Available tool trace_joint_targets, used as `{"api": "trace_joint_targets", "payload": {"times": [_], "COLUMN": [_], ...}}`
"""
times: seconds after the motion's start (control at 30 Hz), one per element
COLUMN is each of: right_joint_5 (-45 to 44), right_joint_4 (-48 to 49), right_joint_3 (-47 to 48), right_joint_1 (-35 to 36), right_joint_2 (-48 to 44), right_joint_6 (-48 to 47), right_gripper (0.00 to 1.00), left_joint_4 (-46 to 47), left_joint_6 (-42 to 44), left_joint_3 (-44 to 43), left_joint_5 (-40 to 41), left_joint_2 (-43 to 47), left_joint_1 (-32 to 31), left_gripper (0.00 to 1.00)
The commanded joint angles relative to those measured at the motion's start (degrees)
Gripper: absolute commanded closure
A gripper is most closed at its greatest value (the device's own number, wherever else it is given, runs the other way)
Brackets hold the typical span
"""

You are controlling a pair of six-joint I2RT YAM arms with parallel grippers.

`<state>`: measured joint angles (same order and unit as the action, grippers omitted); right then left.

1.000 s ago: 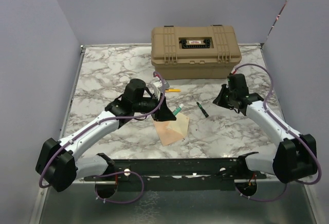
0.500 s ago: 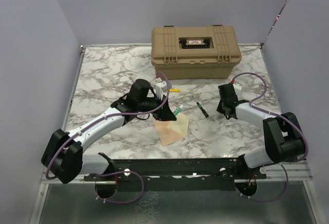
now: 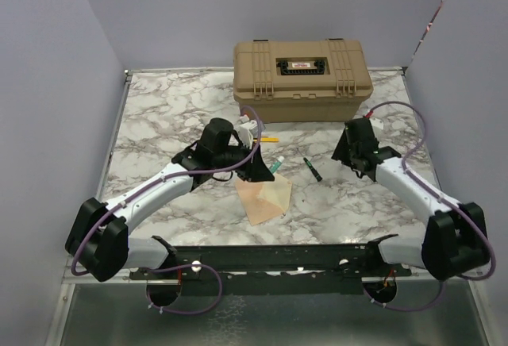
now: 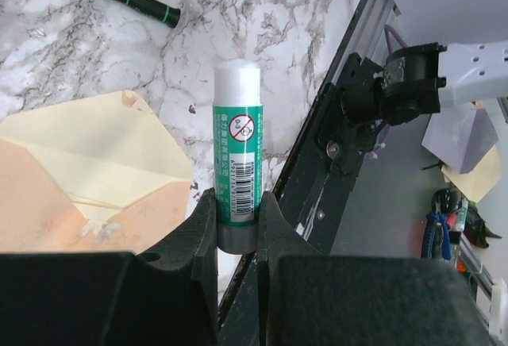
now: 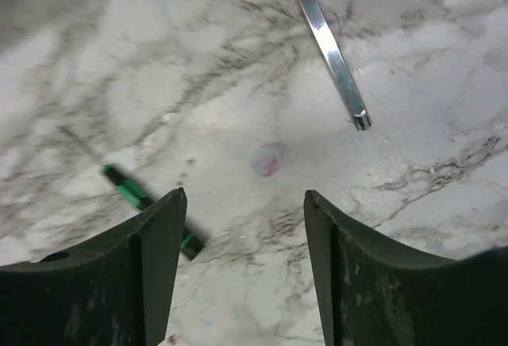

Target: Place the letter into the envelope and seal it

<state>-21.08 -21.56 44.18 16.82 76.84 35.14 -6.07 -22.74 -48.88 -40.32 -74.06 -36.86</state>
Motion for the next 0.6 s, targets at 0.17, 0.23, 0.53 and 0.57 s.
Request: {"api": "trace_joint_targets", "payload": {"times": [0.17,0.23,0.53,0.57], "right_joint_5": [44.19,55.42,61.13,60.47], "right_joint_4": [2.37,14.40,30.84,29.37], "right_joint_3": [3.97,0.66,0.68,1.65], "right_joint_1": [0.23,0.23,0.61,0.89], "right_joint_2": [-22.17,-25.20,-25.38,-23.93], "right_joint_6": [2.70,11.73,23.90,23.11], "right_gripper": [0.30,0.25,0.13,0.13], "left_joint_4": [7.09,9.35,16.21,17.53], "left_joint_6": [-10.13,-12.77,-20.72,-21.55], "left_joint_3": [-5.03,-5.08,-5.55,-5.18], "left_joint_5": [7.11,8.25,6.71,5.95], "left_joint_2": [-0.22,0.06,-0.34,-0.45], "left_joint_1": [0.05,0.06,0.02,-0.01], "left_gripper": [1.00,1.00,1.00,1.00]}}
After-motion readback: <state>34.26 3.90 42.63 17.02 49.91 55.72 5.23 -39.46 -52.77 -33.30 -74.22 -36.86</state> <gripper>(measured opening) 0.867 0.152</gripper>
